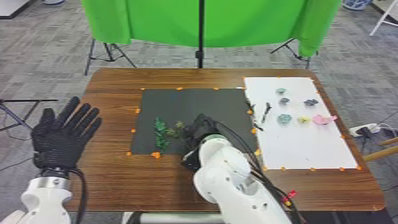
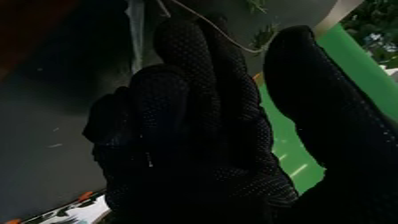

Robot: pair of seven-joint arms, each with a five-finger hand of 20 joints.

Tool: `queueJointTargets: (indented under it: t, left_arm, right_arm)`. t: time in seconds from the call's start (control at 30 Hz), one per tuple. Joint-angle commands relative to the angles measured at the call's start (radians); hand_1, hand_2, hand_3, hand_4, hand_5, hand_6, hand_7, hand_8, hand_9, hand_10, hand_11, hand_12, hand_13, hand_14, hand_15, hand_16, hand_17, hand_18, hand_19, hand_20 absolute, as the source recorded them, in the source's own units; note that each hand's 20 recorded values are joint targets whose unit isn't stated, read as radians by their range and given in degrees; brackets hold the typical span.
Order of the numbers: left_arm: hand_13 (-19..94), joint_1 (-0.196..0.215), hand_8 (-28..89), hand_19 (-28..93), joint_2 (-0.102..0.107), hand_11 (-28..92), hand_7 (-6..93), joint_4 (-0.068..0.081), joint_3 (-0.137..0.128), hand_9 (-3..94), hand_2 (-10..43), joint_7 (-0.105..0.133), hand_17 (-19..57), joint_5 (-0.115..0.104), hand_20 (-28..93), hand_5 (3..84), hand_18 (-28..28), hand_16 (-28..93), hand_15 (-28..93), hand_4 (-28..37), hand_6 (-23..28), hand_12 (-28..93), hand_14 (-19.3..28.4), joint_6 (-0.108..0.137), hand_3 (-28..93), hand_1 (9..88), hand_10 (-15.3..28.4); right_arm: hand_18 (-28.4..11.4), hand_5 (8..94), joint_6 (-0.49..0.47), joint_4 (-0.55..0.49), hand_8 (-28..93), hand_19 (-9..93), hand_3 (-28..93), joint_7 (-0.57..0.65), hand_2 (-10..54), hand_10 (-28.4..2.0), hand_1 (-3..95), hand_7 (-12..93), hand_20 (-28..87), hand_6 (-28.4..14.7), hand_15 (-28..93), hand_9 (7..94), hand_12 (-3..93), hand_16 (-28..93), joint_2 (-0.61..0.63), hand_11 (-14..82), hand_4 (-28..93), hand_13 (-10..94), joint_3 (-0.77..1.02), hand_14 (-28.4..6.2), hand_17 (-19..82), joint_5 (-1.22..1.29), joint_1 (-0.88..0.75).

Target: Arrange flowers

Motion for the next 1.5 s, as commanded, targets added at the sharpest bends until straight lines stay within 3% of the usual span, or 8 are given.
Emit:
queueJointTargets:
  t: [0.03, 0.33, 0.4, 0.6, 0.9, 1.1, 1.33, 1.5]
  left_arm:
    - [34, 0.024, -8, 34, -0.021, 14, 9.5, -0.006, -0.012, 39.4, 10.6, 0.014, -5.2, 0.0, 13, 42.1, 15.2, 0, 16, -28.3, 7.5, 12, 14.2, 0.006, 74, 22.0, 14.0]
    - [34, 0.043, -8, 35, -0.035, 14, 9.4, -0.011, -0.025, 39.5, 10.6, 0.025, -5.3, -0.004, 13, 42.4, 15.2, 0, 16, -28.3, 7.5, 12, 14.1, 0.002, 75, 22.2, 13.9]
    - [33, 0.04, -8, 35, -0.038, 14, 9.3, -0.01, -0.023, 39.4, 10.5, 0.027, -5.3, -0.001, 13, 42.4, 15.2, 0, 16, -28.3, 7.5, 12, 14.0, 0.0, 75, 22.3, 13.9]
    - [33, 0.049, -8, 34, -0.044, 14, 8.7, -0.013, -0.025, 38.8, 10.5, 0.034, -5.2, -0.001, 13, 42.4, 15.1, 0, 16, -28.3, 7.8, 12, 13.9, -0.001, 75, 22.4, 14.0]
    - [32, 0.057, -8, 34, -0.047, 14, 8.3, -0.017, -0.027, 38.5, 10.6, 0.041, -5.1, -0.003, 13, 42.3, 14.9, 0, 16, -28.3, 7.9, 12, 13.8, 0.004, 75, 22.5, 14.1]
    - [32, 0.055, -8, 34, -0.052, 14, 8.2, -0.015, -0.024, 38.3, 10.6, 0.035, -5.1, 0.0, 13, 42.1, 14.9, 0, 16, -28.3, 7.9, 11, 13.7, 0.007, 75, 22.5, 14.0]
    - [32, 0.054, -8, 34, -0.055, 14, 8.2, -0.012, -0.02, 38.2, 10.5, 0.027, -5.0, 0.005, 14, 42.0, 14.9, 0, 16, -28.3, 7.8, 11, 13.6, 0.02, 75, 22.6, 13.9]
    - [32, 0.05, -8, 34, -0.056, 14, 8.4, -0.008, -0.016, 38.1, 10.5, 0.024, -5.0, 0.001, 14, 41.9, 14.9, 0, 16, -28.3, 7.7, 11, 13.5, 0.013, 75, 22.7, 13.9]
  right_arm:
    - [-28.4, 77.0, -0.036, -0.076, -9, 93, 81, -0.018, -6.4, -22.0, 38.8, 11, 44, -10.4, 75, 76.1, 26.6, 31, 0.045, 37.6, -16, 61, 0.027, -21.4, 36, 0.016, -0.01]
    - [-28.4, 73.3, -0.142, -0.166, -10, 93, 79, -0.042, -5.7, -22.3, 37.1, 9, 44, -12.1, 75, 76.7, 25.8, 31, 0.088, 34.8, -17, 61, 0.111, -21.9, 35, 0.024, -0.02]
    - [-28.4, 72.9, -0.114, -0.164, -10, 93, 78, -0.076, -5.3, -22.4, 36.8, 9, 44, -12.0, 75, 76.6, 25.5, 31, 0.108, 34.0, -17, 61, 0.14, -21.9, 35, -0.047, -0.018]
    - [-28.4, 71.5, -0.025, -0.086, -9, 93, 77, -0.089, -7.2, -22.2, 36.2, 8, 43, -10.3, 73, 75.0, 23.9, 30, 0.185, 29.5, -17, 60, 0.227, -21.2, 34, -0.243, 0.024]
    - [-28.4, 70.9, -0.077, 0.077, -8, 93, 74, -0.109, -9.5, -22.2, 32.8, 11, 44, -9.7, 73, 72.3, 22.3, 29, 0.27, 26.2, -23, 59, 0.217, -20.4, 34, -0.364, 0.094]
    - [-28.1, 74.4, -0.136, 0.145, -7, 93, 74, -0.124, -9.5, -21.2, 32.6, 17, 48, -8.1, 74, 75.2, 24.3, 30, 0.297, 31.0, -24, 62, 0.181, -19.3, 37, -0.429, 0.108]
    - [-27.8, 75.9, -0.159, 0.213, -8, 93, 74, -0.134, -9.5, -20.4, 34.2, 19, 50, -7.6, 75, 76.7, 25.4, 30, 0.291, 33.5, -23, 64, 0.144, -18.5, 38, -0.445, 0.125]
    - [-27.5, 76.7, -0.177, 0.275, -8, 93, 75, -0.128, -9.5, -19.3, 39.4, 19, 50, -6.6, 74, 77.9, 25.4, 31, 0.267, 33.7, -24, 65, 0.128, -17.8, 39, -0.437, 0.138]
